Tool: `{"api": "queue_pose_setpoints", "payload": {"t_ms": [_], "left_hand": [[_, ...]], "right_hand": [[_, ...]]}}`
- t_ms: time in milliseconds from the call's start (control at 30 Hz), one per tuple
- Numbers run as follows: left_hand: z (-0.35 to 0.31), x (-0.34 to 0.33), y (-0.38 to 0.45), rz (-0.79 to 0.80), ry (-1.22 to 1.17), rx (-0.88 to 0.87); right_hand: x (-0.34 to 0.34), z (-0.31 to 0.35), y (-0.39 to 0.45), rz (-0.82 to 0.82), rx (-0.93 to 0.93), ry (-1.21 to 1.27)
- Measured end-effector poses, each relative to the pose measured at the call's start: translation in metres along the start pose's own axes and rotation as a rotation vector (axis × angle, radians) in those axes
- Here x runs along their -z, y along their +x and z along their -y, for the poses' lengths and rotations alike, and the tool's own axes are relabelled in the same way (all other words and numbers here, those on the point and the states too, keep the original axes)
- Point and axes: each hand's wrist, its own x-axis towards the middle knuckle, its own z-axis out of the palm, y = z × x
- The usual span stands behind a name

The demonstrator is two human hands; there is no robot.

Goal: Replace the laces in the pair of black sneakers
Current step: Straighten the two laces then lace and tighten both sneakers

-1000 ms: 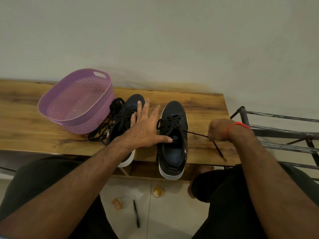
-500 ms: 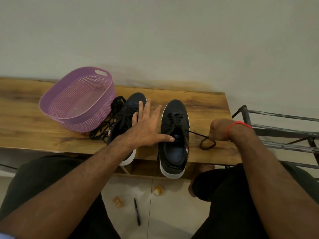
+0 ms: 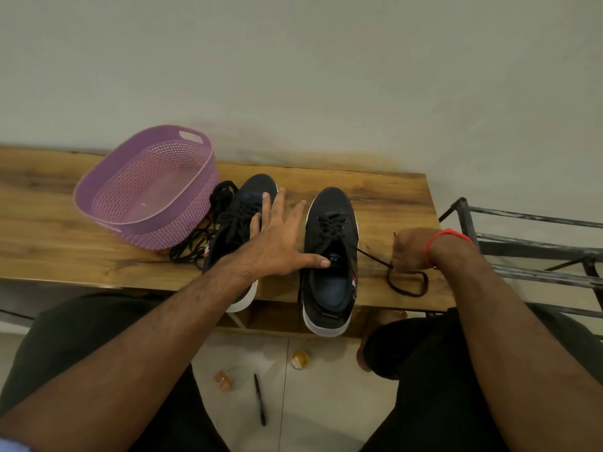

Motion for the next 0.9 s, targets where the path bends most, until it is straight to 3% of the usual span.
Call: {"api": "queue_pose_setpoints", "payload": {"t_ms": [67, 167, 233, 433, 633, 900], "left_hand": [[-0.002, 0.001, 0.000, 0.005, 0.004, -0.005], [-0.004, 0.002, -0.002, 0.008, 0.006, -0.013], [-0.002, 0.000, -0.003, 0.009, 0.000, -0.021], [-0.001, 0.002, -0.001, 0.016, -0.012, -0.032], [-0.003, 0.009, 0.000, -0.104, -0.090, -0.097], [-0.006, 0.004, -0.001, -0.164, -0.107, -0.117]], "right_hand": [[0.003, 0.002, -0.004, -0.082, 0.040, 0.095], [0.009, 0.019, -0.015, -0.176, 0.288, 0.370], [0.009, 0.031, -0.019, -0.248, 0.403, 0.408], [0.008, 0.024, -0.012, -0.155, 0.278, 0.236], [0.009, 0.029, -0.017, -0.212, 0.391, 0.466], [0.007, 0.037, -0.014, -0.322, 0.475, 0.395]]}}
